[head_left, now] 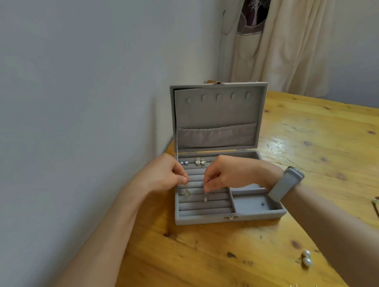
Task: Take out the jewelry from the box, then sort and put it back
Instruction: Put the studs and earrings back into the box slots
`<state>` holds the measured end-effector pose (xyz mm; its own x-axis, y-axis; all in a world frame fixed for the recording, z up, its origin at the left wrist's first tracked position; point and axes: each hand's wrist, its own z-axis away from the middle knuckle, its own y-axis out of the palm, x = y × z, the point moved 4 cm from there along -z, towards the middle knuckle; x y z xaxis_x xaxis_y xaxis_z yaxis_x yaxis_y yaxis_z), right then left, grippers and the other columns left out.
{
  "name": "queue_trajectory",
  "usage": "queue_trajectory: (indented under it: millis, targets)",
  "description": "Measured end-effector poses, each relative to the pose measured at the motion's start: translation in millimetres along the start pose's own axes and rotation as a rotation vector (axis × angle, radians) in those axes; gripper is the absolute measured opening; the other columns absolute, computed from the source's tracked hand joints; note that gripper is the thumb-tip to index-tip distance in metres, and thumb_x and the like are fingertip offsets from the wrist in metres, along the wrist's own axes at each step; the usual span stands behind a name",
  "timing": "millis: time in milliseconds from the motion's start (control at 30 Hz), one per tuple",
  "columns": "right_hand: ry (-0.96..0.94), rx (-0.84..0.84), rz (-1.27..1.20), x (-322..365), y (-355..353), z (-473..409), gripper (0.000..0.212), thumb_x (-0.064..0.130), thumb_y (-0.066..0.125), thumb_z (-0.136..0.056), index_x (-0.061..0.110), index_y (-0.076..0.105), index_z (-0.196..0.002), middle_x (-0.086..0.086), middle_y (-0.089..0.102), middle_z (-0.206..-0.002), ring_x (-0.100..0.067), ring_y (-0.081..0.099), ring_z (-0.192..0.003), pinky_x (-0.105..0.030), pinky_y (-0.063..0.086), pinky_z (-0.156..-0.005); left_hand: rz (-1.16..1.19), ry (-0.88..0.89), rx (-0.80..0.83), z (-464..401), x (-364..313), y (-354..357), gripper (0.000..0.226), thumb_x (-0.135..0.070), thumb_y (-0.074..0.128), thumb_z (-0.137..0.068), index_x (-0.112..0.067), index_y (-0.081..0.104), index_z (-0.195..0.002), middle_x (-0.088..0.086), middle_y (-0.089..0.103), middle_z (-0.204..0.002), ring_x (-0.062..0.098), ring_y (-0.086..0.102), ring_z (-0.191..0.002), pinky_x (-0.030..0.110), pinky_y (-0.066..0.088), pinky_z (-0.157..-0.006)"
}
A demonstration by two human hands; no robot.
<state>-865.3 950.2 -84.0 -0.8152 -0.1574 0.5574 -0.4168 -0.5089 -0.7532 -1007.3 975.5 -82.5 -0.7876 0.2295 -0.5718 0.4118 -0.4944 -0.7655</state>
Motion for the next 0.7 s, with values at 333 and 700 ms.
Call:
queue_trajectory:
  millis: [333,700]
  targets:
    - [-0.004,-0.144,0.144,-2.3,0.5,-24.5,0.013,0.023,0.054,-0.088,0.019,0.064,-0.094,0.004,0.057,-0.087,-0.016,0.052,-0.085,-0.035,0.046,-0.082,-0.241,-0.009,-0.351,-13.5,-0.1,8.1,0.017,-0.03,0.056,-0.089,-0.026,0.069,-0.099,-0.003,0.037,-0.093,0.022,0.05,-0.099,0.03,0.039,-0.076]
    - [0.072,-0.247,0.298,3.6,-0.4,-34.0,0.019,0.023,0.045,-0.091,0.027,0.06,-0.102,-0.004,0.061,-0.104,-0.025,0.053,-0.09,-0.033,0.034,-0.067,-0.389,0.02,-0.446,-11.4,-8.3,6.1,0.022,-0.027,0.052,-0.091,-0.023,0.064,-0.109,0.001,0.039,-0.101,0.022,0.043,-0.105,0.031,0.036,-0.08]
